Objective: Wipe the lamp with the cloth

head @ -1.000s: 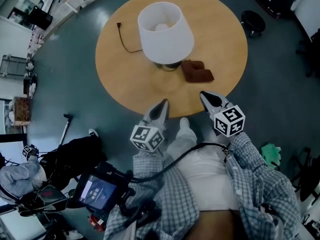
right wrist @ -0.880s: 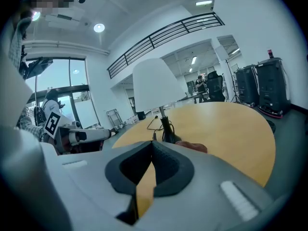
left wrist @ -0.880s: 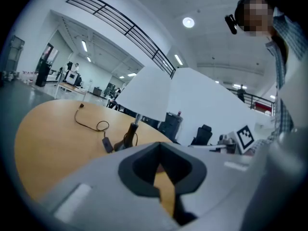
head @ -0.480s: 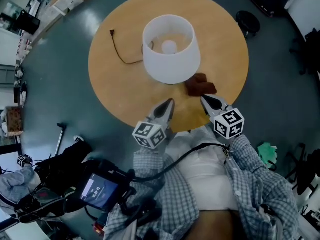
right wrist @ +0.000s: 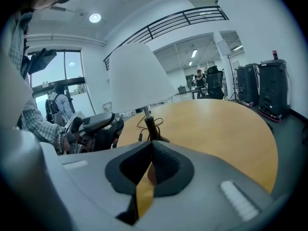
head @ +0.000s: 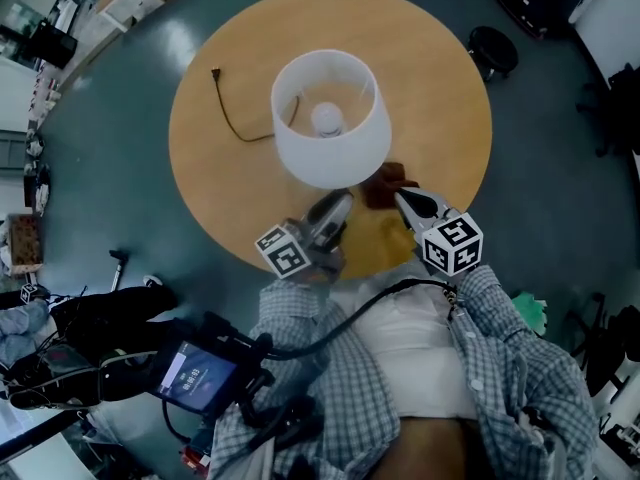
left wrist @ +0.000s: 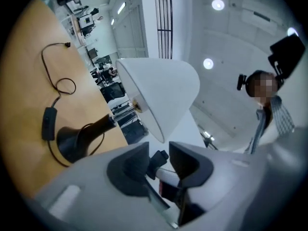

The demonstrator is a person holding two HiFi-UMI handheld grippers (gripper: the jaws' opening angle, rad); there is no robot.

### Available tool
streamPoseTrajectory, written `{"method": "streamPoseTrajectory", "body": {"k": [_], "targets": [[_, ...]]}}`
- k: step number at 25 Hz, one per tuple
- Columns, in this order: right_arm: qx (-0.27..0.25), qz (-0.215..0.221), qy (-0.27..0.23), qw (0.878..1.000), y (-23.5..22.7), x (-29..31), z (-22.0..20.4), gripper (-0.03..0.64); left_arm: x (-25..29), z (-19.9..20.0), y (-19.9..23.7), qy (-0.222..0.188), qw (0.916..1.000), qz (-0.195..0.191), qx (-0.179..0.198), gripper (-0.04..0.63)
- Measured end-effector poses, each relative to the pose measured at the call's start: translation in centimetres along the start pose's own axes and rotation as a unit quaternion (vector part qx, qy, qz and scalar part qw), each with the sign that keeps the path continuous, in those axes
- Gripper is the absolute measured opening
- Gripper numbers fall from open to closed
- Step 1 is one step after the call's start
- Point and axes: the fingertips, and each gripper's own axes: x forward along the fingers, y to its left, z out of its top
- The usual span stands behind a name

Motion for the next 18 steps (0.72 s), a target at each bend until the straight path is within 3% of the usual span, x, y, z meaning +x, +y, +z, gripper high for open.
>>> {"method": "streamPoseTrajectory", "body": {"k": [4,8,12,15,18], "targets": [[-0.012,0.006,0.011,1.0,-1.0,0.2,0.2,0.003,0.8,1.5,-0.5,-0.046,0.9976,-0.035,-0.039,0.181],[-0.026,0.014,0.032,0.999,-1.2,0.2,-0.2,0.003,1.2,2.3,-2.0,-0.077,0.9935,-0.061,-0.058,0.189],[-0.067,0.009,0.074,0.995,-2.1,1.2,-1.7,0.003,1.3,2.7,-3.5,-0.091,0.9902,-0.095,-0.047,0.098],[-0.133,0.009,0.118,0.984,-2.5,2.6,-3.1,0.003,1.3,2.7,-3.6,-0.096,0.9906,-0.093,-0.029,0.091],[-0.199,0.023,0.169,0.965,-2.1,4.5,-4.6,0.006,1.1,2.6,-3.2,-0.098,0.991,-0.087,-0.025,0.089]]}}
